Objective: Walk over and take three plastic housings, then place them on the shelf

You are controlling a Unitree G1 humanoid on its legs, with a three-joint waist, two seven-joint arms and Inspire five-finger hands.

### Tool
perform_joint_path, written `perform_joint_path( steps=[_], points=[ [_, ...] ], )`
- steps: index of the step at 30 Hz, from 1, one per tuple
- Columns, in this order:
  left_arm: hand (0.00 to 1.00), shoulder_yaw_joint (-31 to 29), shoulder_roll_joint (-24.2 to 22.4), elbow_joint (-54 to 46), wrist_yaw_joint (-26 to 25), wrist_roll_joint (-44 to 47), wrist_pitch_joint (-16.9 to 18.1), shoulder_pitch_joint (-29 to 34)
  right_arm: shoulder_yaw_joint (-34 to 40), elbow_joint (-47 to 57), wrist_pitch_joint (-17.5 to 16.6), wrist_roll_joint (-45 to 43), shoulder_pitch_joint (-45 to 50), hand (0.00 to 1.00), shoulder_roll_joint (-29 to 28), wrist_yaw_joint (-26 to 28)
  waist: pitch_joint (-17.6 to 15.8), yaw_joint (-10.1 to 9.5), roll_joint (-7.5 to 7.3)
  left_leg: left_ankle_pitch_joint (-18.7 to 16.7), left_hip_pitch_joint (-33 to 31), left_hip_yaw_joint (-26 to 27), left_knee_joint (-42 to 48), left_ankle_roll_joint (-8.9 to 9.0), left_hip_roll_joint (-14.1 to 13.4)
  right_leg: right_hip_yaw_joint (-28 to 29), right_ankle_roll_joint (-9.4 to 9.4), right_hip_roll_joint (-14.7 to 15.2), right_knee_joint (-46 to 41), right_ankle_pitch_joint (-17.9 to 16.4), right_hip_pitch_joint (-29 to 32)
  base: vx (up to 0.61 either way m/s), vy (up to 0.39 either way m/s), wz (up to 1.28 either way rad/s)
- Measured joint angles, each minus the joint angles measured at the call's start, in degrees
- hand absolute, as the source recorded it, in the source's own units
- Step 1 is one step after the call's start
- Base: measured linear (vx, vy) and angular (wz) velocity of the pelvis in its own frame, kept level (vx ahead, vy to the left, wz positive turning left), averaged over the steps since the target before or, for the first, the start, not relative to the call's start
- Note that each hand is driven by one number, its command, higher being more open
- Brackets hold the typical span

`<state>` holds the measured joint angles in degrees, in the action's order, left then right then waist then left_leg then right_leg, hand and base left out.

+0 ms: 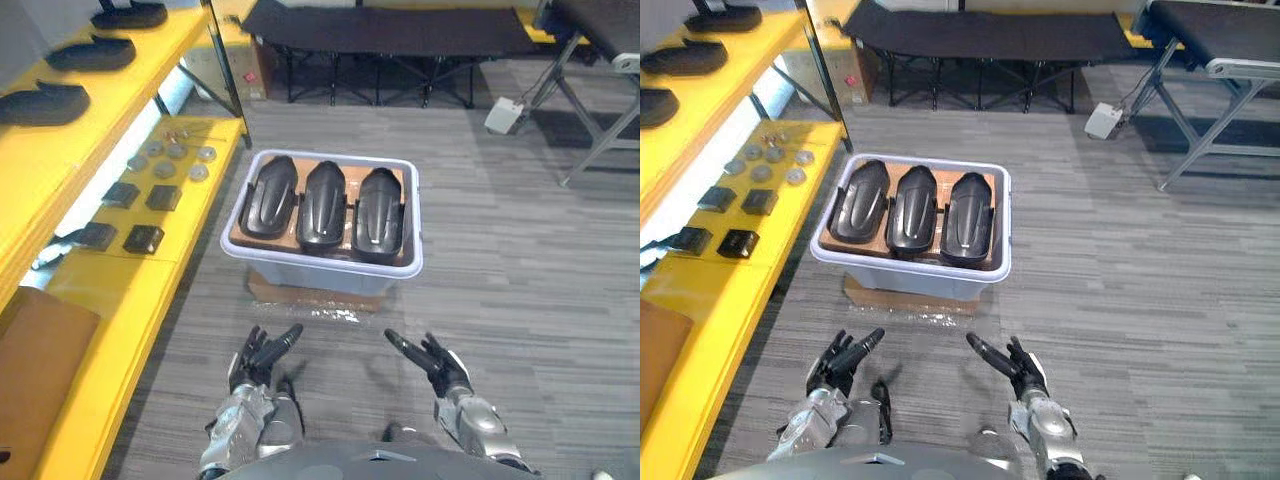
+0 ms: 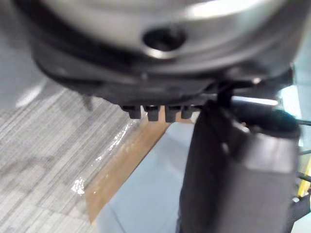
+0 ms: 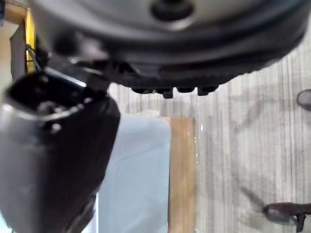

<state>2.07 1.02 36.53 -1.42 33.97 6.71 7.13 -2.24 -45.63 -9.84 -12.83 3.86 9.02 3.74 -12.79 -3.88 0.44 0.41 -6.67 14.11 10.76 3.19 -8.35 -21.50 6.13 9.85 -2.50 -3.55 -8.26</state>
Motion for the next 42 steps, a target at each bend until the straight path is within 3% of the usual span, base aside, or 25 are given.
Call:
perform_joint_path(
  steps=[2, 6, 9, 11, 13, 14, 17, 21, 24, 29, 32, 35, 37, 42],
  points=[
    [1.00, 1.15, 0.63, 0.02, -0.51, 0.17, 0.09, -0.93, 0.00, 2.23, -1.04, -1.68, 0.97, 1.00, -1.28, -1.52, 0.20, 0.38, -0.52, 0.96, 1.78, 0.32, -3.04, -0.84, 2.37, -1.70, 0.46, 2.10, 0.40, 0.21, -1.00, 0.17, 0.056, 0.20],
    [1.00, 2.65, 1.31, -1.10, -1.75, 0.14, 0.22, -0.51, -0.16, 9.52, -2.59, -0.97, 3.36, 1.00, -2.98, -7.01, 0.07, 0.76, -0.86, 1.26, 5.41, 0.92, -7.61, -1.11, 4.39, -2.82, 2.29, 4.54, -4.28, -2.14, -0.83, 0.08, 0.025, 0.06],
    [1.00, 2.69, 1.60, -1.31, -2.23, -0.37, -1.63, 0.90, 0.78, 18.58, -2.19, 1.65, 6.48, 1.00, -3.17, -10.87, -0.14, 1.07, -1.34, 0.97, 8.44, 2.27, -11.76, -1.22, 4.77, -1.57, 1.76, 6.95, -17.11, -3.62, 4.75, 0.00, 0.055, -0.17],
    [1.00, 2.62, 3.82, -2.46, -2.81, -0.35, -2.15, 2.80, 1.25, 24.25, -1.71, 3.69, 9.13, 1.00, -3.27, -11.30, 0.20, 1.32, -3.08, 0.97, 9.79, 2.63, -12.84, -1.31, 4.98, -0.14, 1.67, 7.86, -20.77, -3.51, 6.38, 0.04, 0.068, -0.20],
    [1.00, 0.92, 7.26, -2.62, -4.27, -0.30, -2.91, 5.03, 3.15, 32.03, -0.18, 5.78, 12.03, 1.00, -3.26, -10.11, 0.62, 1.59, -6.15, 1.63, 9.75, 2.84, -13.54, -1.29, 4.53, 1.14, 0.88, 7.18, -20.33, -2.49, 7.36, 0.09, 0.002, -0.12],
    [1.00, -0.63, 7.74, -1.88, -4.56, -0.16, -3.24, 5.96, 4.81, 35.36, 0.61, 5.68, 13.07, 1.00, -3.18, -9.09, 0.77, 1.90, -6.61, 1.99, 9.76, 2.82, -13.98, -1.38, 4.28, 1.68, 0.54, 6.48, -19.34, -1.67, 7.19, 0.07, -0.007, -0.05],
    [1.00, -6.11, 7.87, 0.09, -4.27, 1.56, -3.15, 7.68, 12.22, 46.09, 3.15, 4.52, 15.28, 1.00, -1.45, -4.10, 0.87, 2.51, -6.74, 2.00, 9.99, 3.18, -14.15, -1.39, 4.08, 2.57, 1.00, 4.75, -13.94, 0.81, 4.78, 0.09, 0.012, -0.03],
    [1.00, -10.10, 7.66, 1.60, -3.54, 2.97, -1.51, 9.45, 16.99, 51.02, 7.16, -1.92, 14.88, 1.00, 2.78, 0.97, 1.51, 2.43, -7.26, 2.05, 11.14, 3.97, -14.79, -1.53, 4.75, 2.94, 1.23, 4.48, -9.15, 0.97, 2.01, 0.07, -0.009, -0.08],
    [1.00, -10.10, 6.43, 2.57, -1.44, 6.21, -1.45, 10.63, 17.00, 49.11, 9.89, -3.92, 11.94, 1.00, 4.67, 2.20, 2.41, 2.39, -6.29, 2.14, 12.06, 4.83, -15.15, -1.46, 4.77, 2.94, 1.23, 4.09, -6.87, 0.96, 0.66, 0.01, -0.044, -0.16],
    [1.00, -5.68, 3.50, 4.00, 1.61, 4.79, -0.36, 10.64, 16.96, 28.63, 10.74, -6.67, -0.64, 1.00, 7.02, -2.11, 3.13, 1.91, -3.64, 3.85, 11.65, 4.10, -15.81, -1.42, 4.86, 1.04, 1.43, 3.75, -4.57, 0.55, -0.52, -0.06, -0.044, 0.03],
    [1.00, -5.09, 4.00, 3.25, 1.81, 3.50, -0.30, 10.37, 17.02, 19.83, 10.70, -7.06, -5.88, 1.00, 7.27, -5.12, 2.61, 0.94, -4.47, 4.92, 9.63, 2.39, -15.82, -1.40, 5.63, -1.52, 2.27, 4.43, -4.28, -2.17, -0.37, -0.13, -0.048, 0.35],
    [1.00, -4.98, 3.86, 2.05, 2.47, 3.40, -0.59, 8.20, 16.99, 10.17, 10.40, -9.22, -14.54, 1.00, 11.11, -8.63, -0.92, -0.68, -3.64, 7.07, 4.62, -0.40, -15.47, -1.47, 4.56, -5.98, 1.91, 3.78, -5.60, -3.17, 2.91, -0.22, -0.046, 0.73],
    [1.00, -5.18, 4.78, 1.16, 2.71, 3.42, -0.81, 5.98, 17.38, 4.93, 8.68, -10.72, -23.00, 1.00, 13.99, -10.98, -6.04, -2.60, -3.68, 7.14, -2.25, -0.89, -9.45, -1.66, 2.21, -8.14, 1.51, 2.84, -7.52, -3.00, 6.04, -0.21, -0.027, 0.53],
    [1.00, -6.36, 7.07, 0.32, 2.94, 3.86, -1.74, 3.66, 16.84, -1.37, 6.19, -11.19, -35.42, 1.00, 20.08, -11.98, -13.92, -5.69, -6.07, 8.49, -7.64, -3.57, -7.84, -2.73, 2.54, -9.73, 0.73, 3.23, -10.87, -2.47, 10.14, -0.05, 0.004, 0.31]
  ],
)
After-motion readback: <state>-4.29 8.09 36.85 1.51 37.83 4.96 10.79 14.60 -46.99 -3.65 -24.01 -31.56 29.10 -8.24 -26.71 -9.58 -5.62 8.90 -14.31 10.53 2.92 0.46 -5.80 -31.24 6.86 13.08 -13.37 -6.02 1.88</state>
